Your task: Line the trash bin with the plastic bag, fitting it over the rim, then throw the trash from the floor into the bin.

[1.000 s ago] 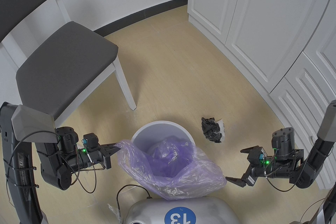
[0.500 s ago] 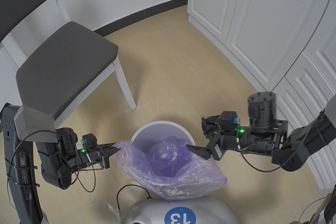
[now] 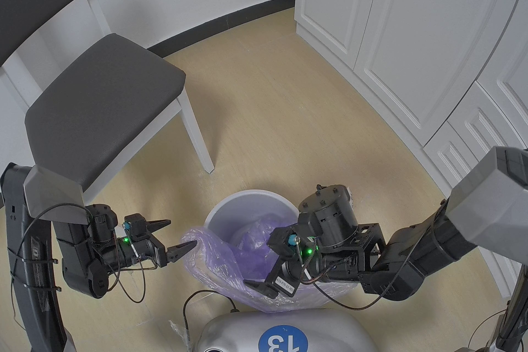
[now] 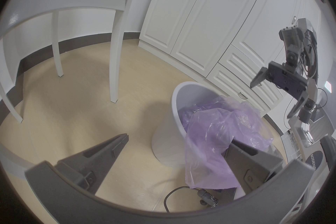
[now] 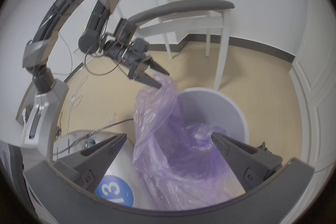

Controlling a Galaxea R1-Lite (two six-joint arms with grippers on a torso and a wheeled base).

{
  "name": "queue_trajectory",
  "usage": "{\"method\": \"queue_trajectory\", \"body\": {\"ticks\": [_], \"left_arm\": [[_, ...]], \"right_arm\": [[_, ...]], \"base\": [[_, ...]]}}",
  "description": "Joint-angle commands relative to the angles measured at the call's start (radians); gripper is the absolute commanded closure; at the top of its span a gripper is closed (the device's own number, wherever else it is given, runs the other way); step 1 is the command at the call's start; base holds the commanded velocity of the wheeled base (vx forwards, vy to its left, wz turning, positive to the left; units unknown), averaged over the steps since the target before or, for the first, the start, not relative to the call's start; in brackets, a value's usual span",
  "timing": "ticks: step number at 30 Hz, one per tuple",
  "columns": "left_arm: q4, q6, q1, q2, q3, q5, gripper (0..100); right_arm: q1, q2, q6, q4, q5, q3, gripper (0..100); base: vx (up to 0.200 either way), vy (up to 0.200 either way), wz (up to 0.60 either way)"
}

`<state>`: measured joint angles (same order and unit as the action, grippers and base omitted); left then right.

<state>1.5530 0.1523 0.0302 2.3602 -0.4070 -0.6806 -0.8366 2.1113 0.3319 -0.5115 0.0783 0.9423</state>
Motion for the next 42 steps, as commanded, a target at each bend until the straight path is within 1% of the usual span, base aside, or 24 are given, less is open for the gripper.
{"method": "queue_trajectory", "body": {"ticks": [1,8,14,19,27,28,38,42], "left_arm": [[0.018,0.001,-0.007,-0.002,0.007,-0.004,0],[0.018,0.001,-0.001,-0.001,0.033,-0.004,0],[0.018,0.001,0.000,-0.004,0.034,-0.005,0],[0.018,0.004,0.000,-0.004,0.031,-0.005,0],[0.018,0.007,0.000,0.002,0.025,-0.004,0],[0.018,0.007,-0.001,0.002,0.024,-0.004,0],[0.018,0.015,-0.003,-0.002,0.024,-0.002,0],[0.018,0.024,-0.006,-0.010,0.024,-0.002,0]], "right_arm": [[-0.006,-0.005,0.036,0.054,0.006,0.006,0],[-0.015,0.015,0.042,0.082,0.012,0.026,0],[-0.029,0.082,0.044,0.090,0.012,0.075,0],[-0.035,0.115,0.045,0.096,0.012,0.081,0],[-0.029,0.153,0.049,0.094,0.015,0.104,0],[-0.026,0.164,0.052,0.096,0.015,0.112,100],[-0.022,0.190,0.052,0.087,0.017,0.127,100],[0.022,0.154,0.052,0.096,0.015,0.173,100]], "base": [[0.000,0.000,0.00],[0.000,0.000,0.00],[0.000,0.000,0.00],[0.000,0.000,0.00],[0.000,0.000,0.00],[0.000,0.000,0.00],[0.000,0.000,0.00],[0.000,0.000,0.00]]}}
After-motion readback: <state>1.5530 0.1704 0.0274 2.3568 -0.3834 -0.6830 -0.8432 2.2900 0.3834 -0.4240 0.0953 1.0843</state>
